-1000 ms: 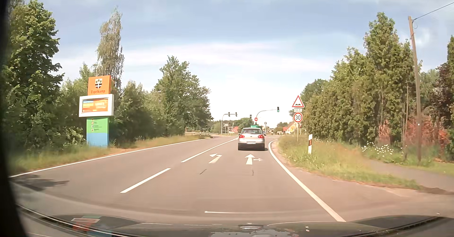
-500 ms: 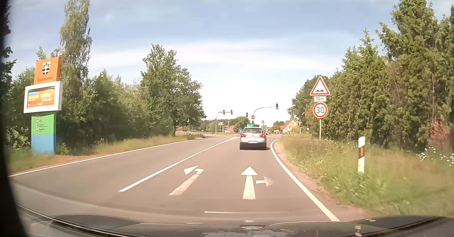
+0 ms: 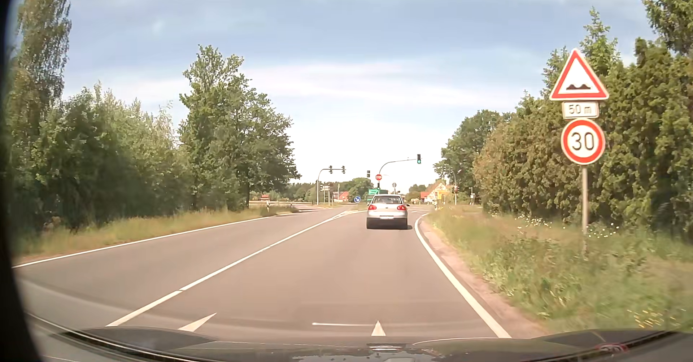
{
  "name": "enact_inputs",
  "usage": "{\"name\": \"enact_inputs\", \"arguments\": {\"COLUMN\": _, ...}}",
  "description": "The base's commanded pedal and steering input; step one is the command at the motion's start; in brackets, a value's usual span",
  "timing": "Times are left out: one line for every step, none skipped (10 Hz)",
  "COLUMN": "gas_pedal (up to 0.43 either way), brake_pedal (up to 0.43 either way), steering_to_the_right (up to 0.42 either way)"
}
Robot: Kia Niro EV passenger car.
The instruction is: Follow the waypoints while adhering to traffic rules and regulations
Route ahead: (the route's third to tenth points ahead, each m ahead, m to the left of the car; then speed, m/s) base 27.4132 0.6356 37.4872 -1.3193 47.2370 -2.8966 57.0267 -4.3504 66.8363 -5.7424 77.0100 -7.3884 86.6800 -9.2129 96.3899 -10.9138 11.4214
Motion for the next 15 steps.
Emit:
{"name": "enact_inputs", "arguments": {"gas_pedal": 0.098, "brake_pedal": 0.0, "steering_to_the_right": 0.018}}
{"name": "enact_inputs", "arguments": {"gas_pedal": 0.098, "brake_pedal": 0.0, "steering_to_the_right": 0.018}}
{"name": "enact_inputs", "arguments": {"gas_pedal": 0.098, "brake_pedal": 0.0, "steering_to_the_right": 0.018}}
{"name": "enact_inputs", "arguments": {"gas_pedal": 0.098, "brake_pedal": 0.0, "steering_to_the_right": 0.018}}
{"name": "enact_inputs", "arguments": {"gas_pedal": 0.098, "brake_pedal": 0.0, "steering_to_the_right": 0.019}}
{"name": "enact_inputs", "arguments": {"gas_pedal": 0.098, "brake_pedal": 0.0, "steering_to_the_right": 0.019}}
{"name": "enact_inputs", "arguments": {"gas_pedal": 0.098, "brake_pedal": 0.0, "steering_to_the_right": 0.019}}
{"name": "enact_inputs", "arguments": {"gas_pedal": 0.098, "brake_pedal": 0.0, "steering_to_the_right": 0.019}}
{"name": "enact_inputs", "arguments": {"gas_pedal": 0.087, "brake_pedal": 0.0, "steering_to_the_right": 0.019}}
{"name": "enact_inputs", "arguments": {"gas_pedal": 0.067, "brake_pedal": 0.0, "steering_to_the_right": 0.019}}
{"name": "enact_inputs", "arguments": {"gas_pedal": 0.067, "brake_pedal": 0.0, "steering_to_the_right": 0.019}}
{"name": "enact_inputs", "arguments": {"gas_pedal": 0.067, "brake_pedal": 0.0, "steering_to_the_right": 0.019}}
{"name": "enact_inputs", "arguments": {"gas_pedal": 0.067, "brake_pedal": 0.0, "steering_to_the_right": 0.019}}
{"name": "enact_inputs", "arguments": {"gas_pedal": 0.079, "brake_pedal": 0.0, "steering_to_the_right": 0.019}}
{"name": "enact_inputs", "arguments": {"gas_pedal": 0.087, "brake_pedal": 0.0, "steering_to_the_right": 0.019}}
